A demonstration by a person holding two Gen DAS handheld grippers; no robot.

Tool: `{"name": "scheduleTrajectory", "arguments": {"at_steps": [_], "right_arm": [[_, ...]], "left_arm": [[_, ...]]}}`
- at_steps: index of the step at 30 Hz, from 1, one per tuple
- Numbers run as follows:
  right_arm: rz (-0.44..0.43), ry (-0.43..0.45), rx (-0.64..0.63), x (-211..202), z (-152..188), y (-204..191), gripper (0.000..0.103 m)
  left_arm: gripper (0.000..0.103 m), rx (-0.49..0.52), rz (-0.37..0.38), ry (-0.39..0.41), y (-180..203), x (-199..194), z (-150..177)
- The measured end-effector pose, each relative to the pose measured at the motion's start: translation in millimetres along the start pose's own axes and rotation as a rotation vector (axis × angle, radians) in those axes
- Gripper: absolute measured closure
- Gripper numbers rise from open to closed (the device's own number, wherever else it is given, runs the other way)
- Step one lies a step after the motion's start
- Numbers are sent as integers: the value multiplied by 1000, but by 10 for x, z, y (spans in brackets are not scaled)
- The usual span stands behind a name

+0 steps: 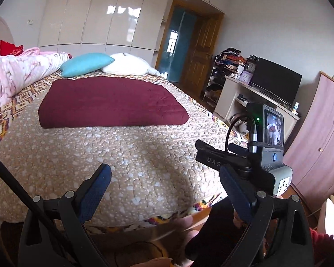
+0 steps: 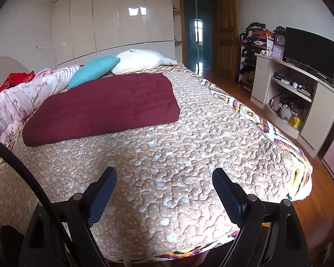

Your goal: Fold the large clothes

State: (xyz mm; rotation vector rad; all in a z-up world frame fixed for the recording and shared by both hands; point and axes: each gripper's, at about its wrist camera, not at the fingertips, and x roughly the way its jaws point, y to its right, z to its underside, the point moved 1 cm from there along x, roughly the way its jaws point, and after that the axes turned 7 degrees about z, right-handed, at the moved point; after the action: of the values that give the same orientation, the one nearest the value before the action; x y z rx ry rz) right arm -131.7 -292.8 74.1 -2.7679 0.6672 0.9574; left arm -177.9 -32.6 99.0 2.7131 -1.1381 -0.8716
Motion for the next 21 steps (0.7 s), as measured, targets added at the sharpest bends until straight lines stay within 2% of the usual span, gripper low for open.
{"name": "scheduleTrajectory", "arguments": {"at_steps": [4,6,8,10,13,15,17,21], "right_arm": [[-7,13,-40,-39,42,-98,12],[-3,20,-58,-46,67,-143,12],[-6,16,-65,-38,88,-182,12],[-11,8,-69,-33,92,-206,12],[-21,4,-77,-40,119,-257,11],[-34,-9,-88,-35,156,-320,11],[-49,-24,-113,-33,209,-417,11],[-69,-24,-203,-58,331,-652,11]], "left_arm": [[6,9,-77,-24,-24,62,-14],[6,-7,-148,-17,-132,52,-68],[6,-11,-250,-17,-275,45,-139],[6,3,-420,-10,-434,15,-189],[6,9,-542,-4,-590,-26,-194],[6,-38,-556,-39,-726,-13,-158],[6,-92,-530,-88,-822,38,-109],[6,-114,-517,-139,-882,162,-16]]}}
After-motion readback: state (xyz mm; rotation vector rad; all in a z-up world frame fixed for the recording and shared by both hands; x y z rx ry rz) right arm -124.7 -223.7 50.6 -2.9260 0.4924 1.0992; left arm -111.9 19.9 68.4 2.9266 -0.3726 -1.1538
